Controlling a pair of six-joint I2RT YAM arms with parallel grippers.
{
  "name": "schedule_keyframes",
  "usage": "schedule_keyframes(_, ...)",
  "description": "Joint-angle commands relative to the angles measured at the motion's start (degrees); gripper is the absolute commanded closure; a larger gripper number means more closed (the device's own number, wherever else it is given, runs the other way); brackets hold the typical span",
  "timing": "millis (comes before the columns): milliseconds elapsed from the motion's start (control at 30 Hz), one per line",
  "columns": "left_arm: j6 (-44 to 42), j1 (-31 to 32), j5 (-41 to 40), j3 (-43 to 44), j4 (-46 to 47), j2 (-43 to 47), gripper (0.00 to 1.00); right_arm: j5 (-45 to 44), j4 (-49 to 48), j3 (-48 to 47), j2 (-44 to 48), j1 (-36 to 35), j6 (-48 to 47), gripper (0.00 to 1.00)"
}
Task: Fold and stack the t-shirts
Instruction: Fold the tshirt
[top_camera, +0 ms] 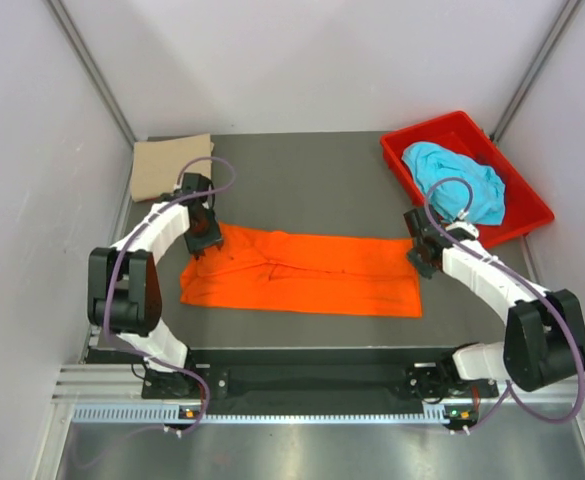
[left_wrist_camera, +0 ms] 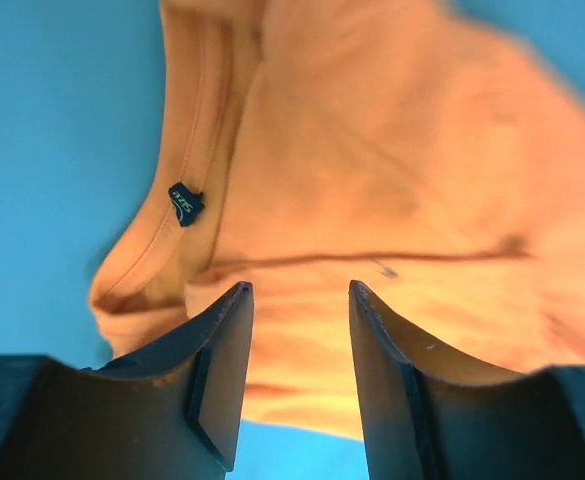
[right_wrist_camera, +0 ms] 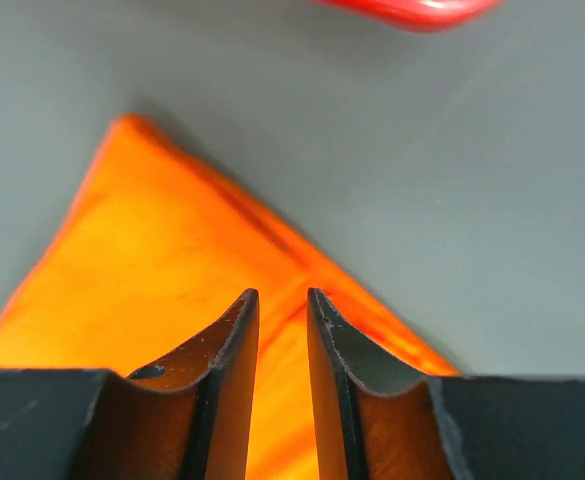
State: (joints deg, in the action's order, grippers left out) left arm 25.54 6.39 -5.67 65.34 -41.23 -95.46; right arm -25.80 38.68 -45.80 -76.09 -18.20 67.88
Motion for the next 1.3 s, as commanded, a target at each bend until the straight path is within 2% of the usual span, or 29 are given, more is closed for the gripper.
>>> schedule_keyframes(0,-0.1,0.2,1.9,4.5,-2.2,5.7,0.51,2.0,-1.7,-3.4,2.5,-1.3,-1.8,0.73)
schedule_keyframes(133,-0.6,-0.2,0.8,5.0,-2.1,6.9,0.49,10.0,-11.4,-1.0,0.5,-1.6,-7.0,0.74)
schedule_keyframes(167,-0.6,-0.5,0.1,5.0,-1.8,7.2,0.48,12.8,-20.0,0.2,-0.3,-1.8,-10.4,0.74)
schedule_keyframes(200,-0.5,-2.2,0.5,4.3,-1.3,7.7,0.48,20.5,-25.3,0.5,-0.7,-2.0,-19.6,0.74)
schedule_keyframes(233,-0.5,-3.5,1.6,3.7,-0.7,8.2,0.48,23.4,-28.6,0.1,-1.4,-3.2,-23.2,0.73)
schedule_keyframes(367,1.3,-13.1,14.6,-0.2,6.8,11.4,0.48,30.8,-37.1,-8.7,-9.0,-8.2,-35.0,0.58)
schedule_keyframes(400,1.8,-16.1,18.8,-1.7,8.0,11.6,0.48,36.2,-37.8,-11.1,-11.5,-9.0,-38.1,0.57)
schedule_keyframes(500,3.0,-19.5,25.8,-3.0,8.5,10.3,0.51,44.7,-35.5,-23.2,-23.2,-13.3,-42.6,0.56)
schedule_keyframes(633,1.4,-20.1,22.7,-5.3,7.4,11.0,0.53,45.8,-30.2,-38.3,-35.5,-21.5,-46.6,0.55)
schedule_keyframes(767,1.9,-20.0,21.9,-9.8,7.9,12.1,0.54,43.6,-27.7,-46.1,-41.7,-28.0,-47.1,0.55)
schedule_keyframes(800,2.0,-20.0,19.7,-10.4,7.7,12.7,0.56,42.7,-26.8,-47.2,-42.9,-28.7,-46.5,0.55)
schedule_keyframes(967,5.0,-20.1,14.6,-15.3,8.4,16.3,0.56,41.4,-30.2,-45.8,-42.6,-30.5,-41.5,0.55)
schedule_keyframes(1133,7.1,-19.9,17.5,-18.5,12.6,18.1,0.56,41.0,-30.9,-43.5,-40.9,-30.6,-40.3,0.56)
schedule_keyframes(1267,8.4,-19.8,18.1,-19.7,13.9,16.2,0.56,39.5,-31.6,-40.8,-38.2,-30.6,-40.2,0.56)
